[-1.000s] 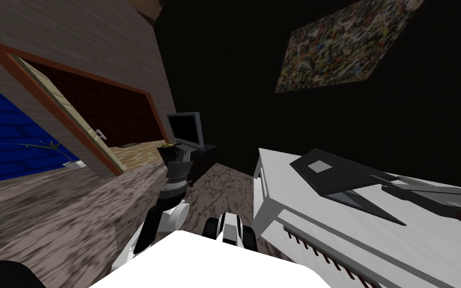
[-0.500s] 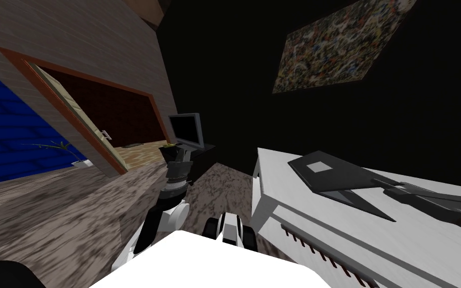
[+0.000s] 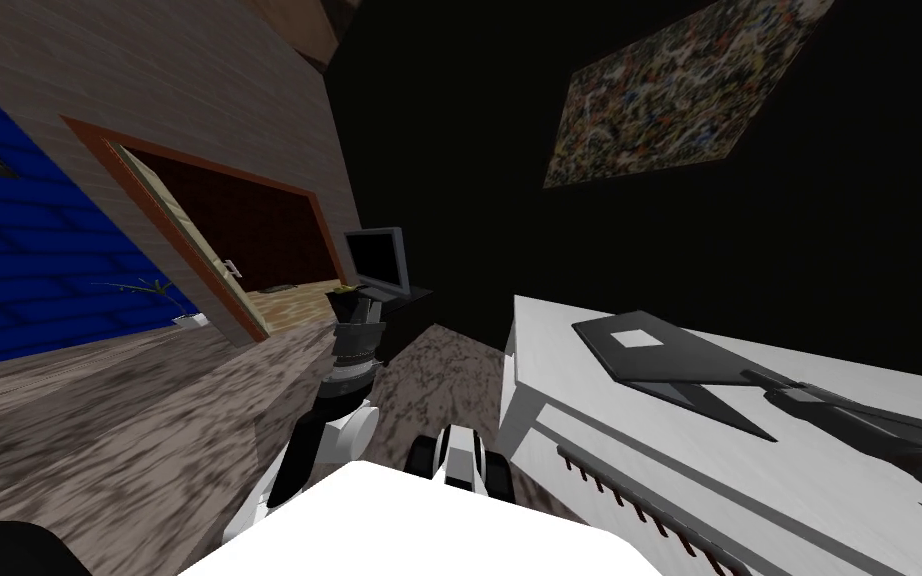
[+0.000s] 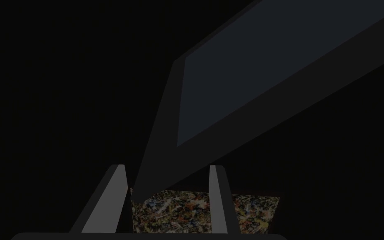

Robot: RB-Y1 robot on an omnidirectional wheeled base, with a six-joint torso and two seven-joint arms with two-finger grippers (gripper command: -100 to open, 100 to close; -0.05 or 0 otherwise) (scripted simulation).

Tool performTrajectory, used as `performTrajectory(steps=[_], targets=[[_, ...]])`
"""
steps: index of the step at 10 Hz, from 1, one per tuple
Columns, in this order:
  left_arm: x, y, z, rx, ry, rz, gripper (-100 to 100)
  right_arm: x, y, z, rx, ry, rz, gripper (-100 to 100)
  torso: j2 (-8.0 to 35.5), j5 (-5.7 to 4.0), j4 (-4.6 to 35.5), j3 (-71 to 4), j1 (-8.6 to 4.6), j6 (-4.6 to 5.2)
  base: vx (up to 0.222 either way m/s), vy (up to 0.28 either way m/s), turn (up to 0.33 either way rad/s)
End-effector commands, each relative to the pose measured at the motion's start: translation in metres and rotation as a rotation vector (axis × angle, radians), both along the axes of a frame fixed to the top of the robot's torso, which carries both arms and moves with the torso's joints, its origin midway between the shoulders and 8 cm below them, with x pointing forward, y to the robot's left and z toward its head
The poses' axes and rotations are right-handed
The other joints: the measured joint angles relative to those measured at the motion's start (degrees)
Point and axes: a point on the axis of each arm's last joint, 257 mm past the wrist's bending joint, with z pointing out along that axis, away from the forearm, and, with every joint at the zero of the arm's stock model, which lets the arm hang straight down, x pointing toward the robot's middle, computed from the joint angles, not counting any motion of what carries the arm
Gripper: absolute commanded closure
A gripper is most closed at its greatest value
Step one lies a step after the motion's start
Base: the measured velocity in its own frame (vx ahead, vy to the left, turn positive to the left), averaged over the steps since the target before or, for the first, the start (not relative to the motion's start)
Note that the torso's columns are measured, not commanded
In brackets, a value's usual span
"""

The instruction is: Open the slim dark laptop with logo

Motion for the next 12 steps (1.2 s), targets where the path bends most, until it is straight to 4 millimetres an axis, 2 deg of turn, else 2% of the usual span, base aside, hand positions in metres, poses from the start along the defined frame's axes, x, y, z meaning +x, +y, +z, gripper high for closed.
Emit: performTrajectory(steps=[1,3,4,6,9,10,11,12], targets=[[0.000,0.000,0.000,0.000,0.000,0.000,0,-0.004,0.002,-0.033,0.112,-0.014,-0.004,100,-0.08,-0.03,-0.06,-0.05,0.04,-0.09,-0.043,-0.060,0.063],[0.000,0.000,0.000,0.000,0.000,0.000,0,-0.006,0.003,-0.051,0.191,-0.037,-0.012,100,-0.02,0.01,-0.03,-0.02,0.06,-0.10,-0.044,-0.066,0.054],[0.000,0.000,0.000,0.000,0.000,0.000,0,-0.009,-0.003,-0.022,0.157,-0.047,-0.019,-100,0.02,0.02,-0.02,0.02,0.21,-0.16,-0.014,-0.027,-0.037],[0.000,0.000,0.000,0.000,0.000,0.000,0,-0.007,-0.003,-0.010,0.155,-0.047,-0.014,-100,0.20,0.59,0.29,0.00,0.42,0.21,0.019,0.020,-0.058],[0.000,0.000,0.000,0.000,0.000,0.000,0,0.001,-0.001,0.020,0.152,-0.045,0.004,-100,0.49,0.55,0.41,0.19,0.11,0.28,0.023,0.023,-0.061],[0.000,0.000,0.000,0.000,0.000,0.000,0,0.003,0.000,0.026,0.152,-0.044,0.008,-100,0.49,0.54,0.41,0.18,0.08,0.27,0.015,0.018,-0.046],[0.000,0.000,0.000,0.000,0.000,0.000,0,0.002,0.000,0.021,0.151,-0.044,0.006,-100,0.47,0.53,0.41,0.17,0.09,0.27,0.006,0.007,-0.006],[0.000,0.000,0.000,0.000,0.000,0.000,0,0.002,0.000,0.022,0.152,-0.045,0.006,0,0.47,0.52,0.40,0.17,0.07,0.27,0.000,0.000,0.000]])
